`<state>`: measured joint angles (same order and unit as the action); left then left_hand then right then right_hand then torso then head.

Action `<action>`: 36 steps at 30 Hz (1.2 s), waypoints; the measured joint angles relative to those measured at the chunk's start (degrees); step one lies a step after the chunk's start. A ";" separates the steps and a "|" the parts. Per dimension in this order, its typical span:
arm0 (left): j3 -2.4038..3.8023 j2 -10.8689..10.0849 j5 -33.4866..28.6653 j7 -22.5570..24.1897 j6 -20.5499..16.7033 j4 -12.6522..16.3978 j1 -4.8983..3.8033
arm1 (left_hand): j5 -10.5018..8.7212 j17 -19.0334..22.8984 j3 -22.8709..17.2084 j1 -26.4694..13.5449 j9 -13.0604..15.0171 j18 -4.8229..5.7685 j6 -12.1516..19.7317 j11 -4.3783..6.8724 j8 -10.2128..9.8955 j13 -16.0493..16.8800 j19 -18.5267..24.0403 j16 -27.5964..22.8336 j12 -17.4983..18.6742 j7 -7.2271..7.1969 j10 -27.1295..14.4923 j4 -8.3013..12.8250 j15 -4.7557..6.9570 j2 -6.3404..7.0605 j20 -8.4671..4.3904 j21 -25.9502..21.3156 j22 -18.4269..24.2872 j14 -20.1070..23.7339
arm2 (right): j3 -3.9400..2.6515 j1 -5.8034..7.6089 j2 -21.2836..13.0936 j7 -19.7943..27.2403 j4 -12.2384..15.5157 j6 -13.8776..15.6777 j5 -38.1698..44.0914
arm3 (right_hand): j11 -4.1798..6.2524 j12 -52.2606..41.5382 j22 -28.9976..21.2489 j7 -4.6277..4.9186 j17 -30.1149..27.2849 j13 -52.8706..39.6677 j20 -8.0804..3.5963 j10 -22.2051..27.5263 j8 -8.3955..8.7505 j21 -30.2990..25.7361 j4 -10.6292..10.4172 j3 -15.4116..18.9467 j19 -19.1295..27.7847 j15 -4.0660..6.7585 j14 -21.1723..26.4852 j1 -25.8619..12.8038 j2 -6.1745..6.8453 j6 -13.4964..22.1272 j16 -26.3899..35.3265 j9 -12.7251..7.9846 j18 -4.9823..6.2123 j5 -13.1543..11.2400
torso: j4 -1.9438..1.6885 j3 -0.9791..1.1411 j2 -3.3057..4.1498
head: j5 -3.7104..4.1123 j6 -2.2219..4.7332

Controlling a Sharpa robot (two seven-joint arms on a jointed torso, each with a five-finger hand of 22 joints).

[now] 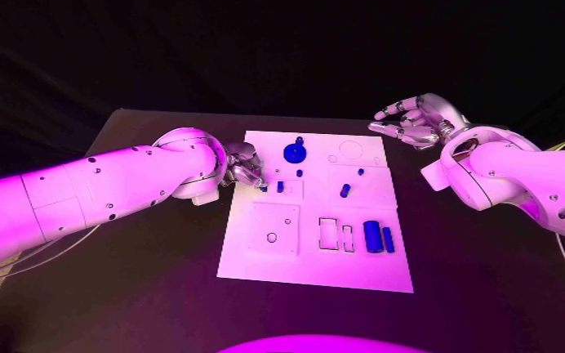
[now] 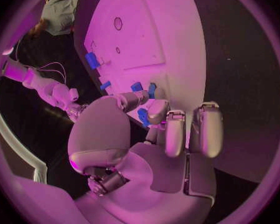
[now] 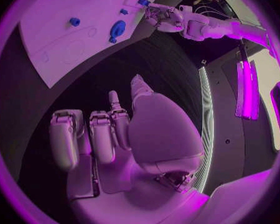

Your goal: Assemble the parts on the task board

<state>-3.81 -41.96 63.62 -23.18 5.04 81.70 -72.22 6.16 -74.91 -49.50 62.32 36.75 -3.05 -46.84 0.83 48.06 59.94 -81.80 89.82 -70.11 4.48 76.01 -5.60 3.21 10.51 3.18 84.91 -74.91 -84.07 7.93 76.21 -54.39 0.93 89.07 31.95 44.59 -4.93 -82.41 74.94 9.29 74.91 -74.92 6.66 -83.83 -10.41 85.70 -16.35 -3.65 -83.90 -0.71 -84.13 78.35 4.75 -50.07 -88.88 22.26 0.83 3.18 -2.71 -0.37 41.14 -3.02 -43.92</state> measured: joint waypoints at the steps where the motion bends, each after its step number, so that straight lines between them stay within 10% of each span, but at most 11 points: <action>1: 0.00 0.01 -0.03 -0.06 0.00 -0.01 0.00 | 0.00 0.00 0.00 0.00 0.00 -0.01 0.00 0.09 0.00 0.00 0.00 0.00 0.00 0.00 0.09 0.00 0.07 0.00 0.00 0.00 0.00 -0.07 | 0.00 0.00 0.00 0.00 0.00 0.00 0.00 | 0.00 0.00 0.00 0.00 0.00 0.00 0.00 0.00 0.00 0.00 0.00 0.00 0.00 0.00 0.00 0.00 0.00 0.00 0.00 0.00 0.00 0.00 | -0.01 0.00 0.00 | 0.00 -0.01; 36: -0.08 0.38 -1.06 -1.21 -0.46 -0.36 0.04 | -0.66 0.00 0.68 -3.62 -1.45 -0.01 -4.01 0.90 -1.00 1.90 -0.61 0.00 -0.49 -2.37 1.33 1.25 0.89 1.95 -0.61 0.00 0.00 -0.08 | 0.00 0.00 -0.04 0.05 0.16 0.09 -0.01 | 0.00 0.00 -0.02 0.00 0.00 0.01 0.00 0.00 0.01 0.00 0.00 0.00 0.00 0.00 0.00 0.00 0.00 0.00 0.00 -0.02 0.00 0.00 | 0.06 0.03 0.01 | 0.05 -0.02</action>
<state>-3.89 -41.58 62.56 -24.39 4.57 81.34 -72.18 5.50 -74.91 -48.82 58.70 35.31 -3.06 -50.85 1.73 47.06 61.84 -82.41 89.81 -70.60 2.12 77.34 -4.35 4.10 12.46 2.57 84.91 -74.90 -84.14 7.93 76.21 -54.43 0.98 89.23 32.04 44.58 -4.92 -82.41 74.92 9.29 74.90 -74.91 6.66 -83.83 -10.41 85.70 -16.35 -3.65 -83.90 -0.71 -84.13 78.35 4.75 -50.07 -88.88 22.24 0.82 3.18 -2.65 -0.34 41.14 -2.96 -43.95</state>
